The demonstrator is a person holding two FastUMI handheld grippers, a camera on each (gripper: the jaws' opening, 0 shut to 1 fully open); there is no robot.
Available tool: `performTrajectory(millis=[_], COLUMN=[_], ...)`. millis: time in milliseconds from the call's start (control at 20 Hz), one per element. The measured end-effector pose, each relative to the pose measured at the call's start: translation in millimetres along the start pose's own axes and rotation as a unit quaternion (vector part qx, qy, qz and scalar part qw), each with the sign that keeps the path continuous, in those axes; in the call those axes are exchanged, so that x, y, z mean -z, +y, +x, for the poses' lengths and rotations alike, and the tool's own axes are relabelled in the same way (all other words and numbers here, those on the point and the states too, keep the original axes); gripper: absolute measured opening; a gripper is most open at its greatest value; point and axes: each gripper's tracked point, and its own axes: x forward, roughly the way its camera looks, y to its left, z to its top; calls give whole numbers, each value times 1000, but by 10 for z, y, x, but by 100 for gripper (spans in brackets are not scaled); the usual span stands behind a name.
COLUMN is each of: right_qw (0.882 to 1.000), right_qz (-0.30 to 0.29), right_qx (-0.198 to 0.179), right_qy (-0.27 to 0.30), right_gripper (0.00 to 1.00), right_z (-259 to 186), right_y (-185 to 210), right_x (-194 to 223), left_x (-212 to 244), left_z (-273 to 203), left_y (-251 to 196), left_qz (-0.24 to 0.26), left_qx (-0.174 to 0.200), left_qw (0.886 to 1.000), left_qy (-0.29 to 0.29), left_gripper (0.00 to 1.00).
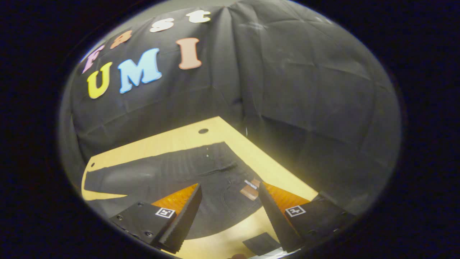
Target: Grasp the waist and the cuffs of the jeans and fold them to make the two legs overlap; first hold the waist and fold one-third of the jeans toward the cuffs, then hold the cuffs and fold the remaining one-third in the same direction to finish folding.
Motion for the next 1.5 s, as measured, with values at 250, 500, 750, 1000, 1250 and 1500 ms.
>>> performTrajectory(millis=[250,500,750,1000,1250,1500], right_qw=[989,971,961,956,973,979], right_qz=[92,157,196,229,63,70], right_qx=[36,72,96,94,153,143], right_qy=[112,163,171,158,163,123], right_gripper=[95,96,96,96,97,74], right_z=[316,470,554,722,761,776], right_y=[-193,-327,-324,-112,-36,65], right_x=[589,877,949,872,1006,958], left_x=[471,641,713,631,651,695], left_z=[306,507,923,1209,1392,1521], left_y=[816,1320,1549,1387,1270,1200], left_qz=[-157,-230,-253,-247,-202,-227], left_qx=[-69,-129,-145,-133,-131,-109], left_qw=[977,949,938,942,955,955], left_qy=[128,176,188,183,172,155], left_gripper=[98,100,100,96,75,25])
